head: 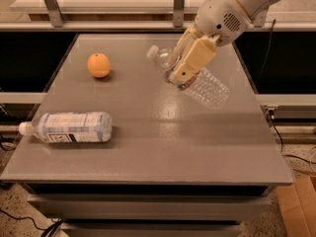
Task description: Place water bottle upright
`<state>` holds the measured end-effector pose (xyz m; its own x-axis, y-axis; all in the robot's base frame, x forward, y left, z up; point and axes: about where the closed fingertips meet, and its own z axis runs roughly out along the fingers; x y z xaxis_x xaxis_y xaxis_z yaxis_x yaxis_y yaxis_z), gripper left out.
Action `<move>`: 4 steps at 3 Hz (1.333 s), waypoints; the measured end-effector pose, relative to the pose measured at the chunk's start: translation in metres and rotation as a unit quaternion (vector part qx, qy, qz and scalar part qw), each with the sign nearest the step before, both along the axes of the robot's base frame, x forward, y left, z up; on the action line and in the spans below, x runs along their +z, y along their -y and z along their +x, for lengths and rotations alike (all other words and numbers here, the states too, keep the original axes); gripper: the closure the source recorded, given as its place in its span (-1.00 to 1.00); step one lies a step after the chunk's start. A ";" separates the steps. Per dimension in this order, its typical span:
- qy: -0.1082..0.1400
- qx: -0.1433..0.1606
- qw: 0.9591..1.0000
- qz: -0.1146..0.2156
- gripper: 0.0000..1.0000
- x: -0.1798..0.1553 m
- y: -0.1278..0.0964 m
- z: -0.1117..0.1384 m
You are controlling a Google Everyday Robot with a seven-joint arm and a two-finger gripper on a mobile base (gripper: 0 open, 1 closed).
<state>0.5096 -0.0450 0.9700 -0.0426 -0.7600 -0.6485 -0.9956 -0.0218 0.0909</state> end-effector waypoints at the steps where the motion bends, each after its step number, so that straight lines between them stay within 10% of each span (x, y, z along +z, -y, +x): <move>1: 0.005 -0.005 1.000 0.005 1.00 0.001 -0.003 0.004; 4: 0.035 -0.079 0.993 0.077 1.00 -0.010 -0.020 -0.011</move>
Offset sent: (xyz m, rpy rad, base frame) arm -0.0067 0.0047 -0.0120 0.0823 -0.0388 -0.1282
